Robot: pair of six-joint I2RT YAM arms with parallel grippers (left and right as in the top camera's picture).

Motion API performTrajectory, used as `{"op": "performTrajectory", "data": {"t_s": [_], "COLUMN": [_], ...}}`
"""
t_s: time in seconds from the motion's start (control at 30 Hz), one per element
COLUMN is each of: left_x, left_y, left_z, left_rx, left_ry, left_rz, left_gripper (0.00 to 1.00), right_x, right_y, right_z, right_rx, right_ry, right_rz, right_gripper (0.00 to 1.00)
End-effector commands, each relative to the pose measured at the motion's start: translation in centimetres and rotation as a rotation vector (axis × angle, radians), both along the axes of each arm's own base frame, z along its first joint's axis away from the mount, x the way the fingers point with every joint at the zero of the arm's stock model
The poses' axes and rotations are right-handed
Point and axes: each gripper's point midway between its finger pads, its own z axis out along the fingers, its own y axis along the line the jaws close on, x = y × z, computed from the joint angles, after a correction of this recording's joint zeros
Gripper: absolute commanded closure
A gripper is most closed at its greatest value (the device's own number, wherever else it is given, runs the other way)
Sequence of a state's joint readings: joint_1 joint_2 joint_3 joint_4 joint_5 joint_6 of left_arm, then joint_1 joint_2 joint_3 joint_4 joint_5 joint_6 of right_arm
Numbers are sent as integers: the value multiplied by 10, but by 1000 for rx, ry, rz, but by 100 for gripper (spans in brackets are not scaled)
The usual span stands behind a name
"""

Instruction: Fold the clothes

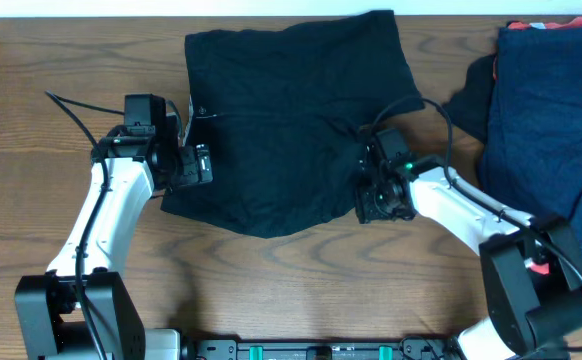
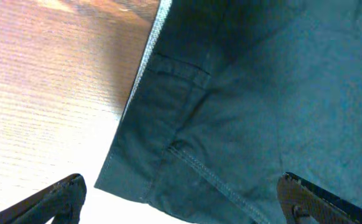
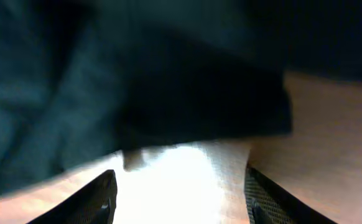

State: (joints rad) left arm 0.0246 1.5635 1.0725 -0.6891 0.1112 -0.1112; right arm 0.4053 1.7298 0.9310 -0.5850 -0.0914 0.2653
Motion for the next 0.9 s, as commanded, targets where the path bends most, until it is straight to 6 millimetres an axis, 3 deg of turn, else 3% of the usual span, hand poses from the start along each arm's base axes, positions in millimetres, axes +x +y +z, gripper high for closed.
{"op": "performTrajectory", "data": {"t_s": [0.0,0.2,0.6,0.87], "left_x": [-6,-21,-32,-51], "left_y": [12,24,32,31], "left_z": [-9,-16,-23,-57], "left_rx": [32,64,97,64], "left_ry": [28,78,109,126], "left_rz": [109,275,358,497], "left_gripper": [1,1,2,2], "right_x": [1,23,48,54], "right_y": [-11,-12,-9,-8], "right_z": [-7,-3,8,11], "right_rx": [-46,-57,-34,-31], "right_ry": [-30,-129,-220,-249], "right_rz": [-69,-102,-118,-118], "right_gripper": [37,37,36,38]}}
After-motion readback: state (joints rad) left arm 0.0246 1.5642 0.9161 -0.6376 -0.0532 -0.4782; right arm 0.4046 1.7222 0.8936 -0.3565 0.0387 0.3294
